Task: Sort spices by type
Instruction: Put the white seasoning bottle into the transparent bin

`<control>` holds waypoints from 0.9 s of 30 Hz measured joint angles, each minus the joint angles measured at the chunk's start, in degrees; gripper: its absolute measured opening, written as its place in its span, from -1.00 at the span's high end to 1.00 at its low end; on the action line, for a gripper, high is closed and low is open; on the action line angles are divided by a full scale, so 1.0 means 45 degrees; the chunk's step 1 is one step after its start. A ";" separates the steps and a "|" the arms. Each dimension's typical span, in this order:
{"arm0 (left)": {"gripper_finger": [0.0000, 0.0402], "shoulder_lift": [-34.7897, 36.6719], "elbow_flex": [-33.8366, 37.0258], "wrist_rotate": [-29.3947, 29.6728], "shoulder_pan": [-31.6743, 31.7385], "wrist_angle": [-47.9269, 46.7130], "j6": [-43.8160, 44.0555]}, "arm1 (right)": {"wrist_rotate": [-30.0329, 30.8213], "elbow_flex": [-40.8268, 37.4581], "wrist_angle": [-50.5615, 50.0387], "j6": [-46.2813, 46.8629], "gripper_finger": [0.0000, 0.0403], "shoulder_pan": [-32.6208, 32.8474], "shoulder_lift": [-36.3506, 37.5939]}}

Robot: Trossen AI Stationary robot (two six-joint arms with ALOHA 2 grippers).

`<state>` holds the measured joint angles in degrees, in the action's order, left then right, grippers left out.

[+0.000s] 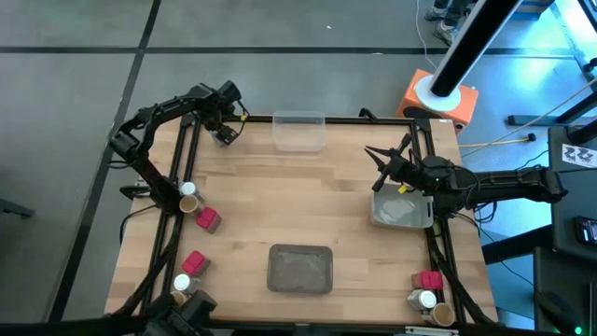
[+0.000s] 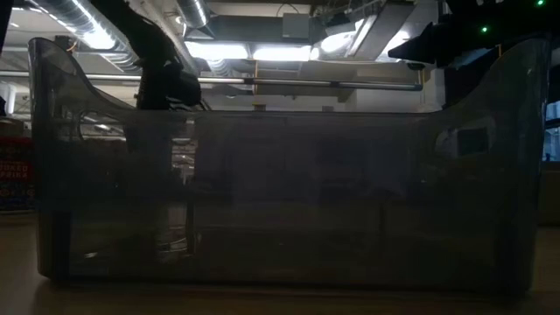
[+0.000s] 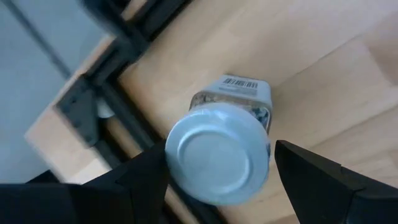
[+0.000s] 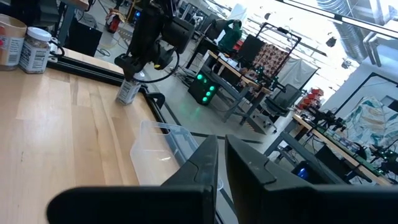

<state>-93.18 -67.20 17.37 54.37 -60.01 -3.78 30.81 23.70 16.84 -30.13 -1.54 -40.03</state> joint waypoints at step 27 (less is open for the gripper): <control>0.06 0.0008 0.0564 -0.0244 -0.0421 0.0865 -0.2151 | -0.0094 0.0000 0.0019 -0.0002 0.84 0.0002 0.0002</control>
<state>-93.14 -64.66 16.28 52.47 -56.12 -13.46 30.38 23.70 16.93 -30.14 -1.53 -40.02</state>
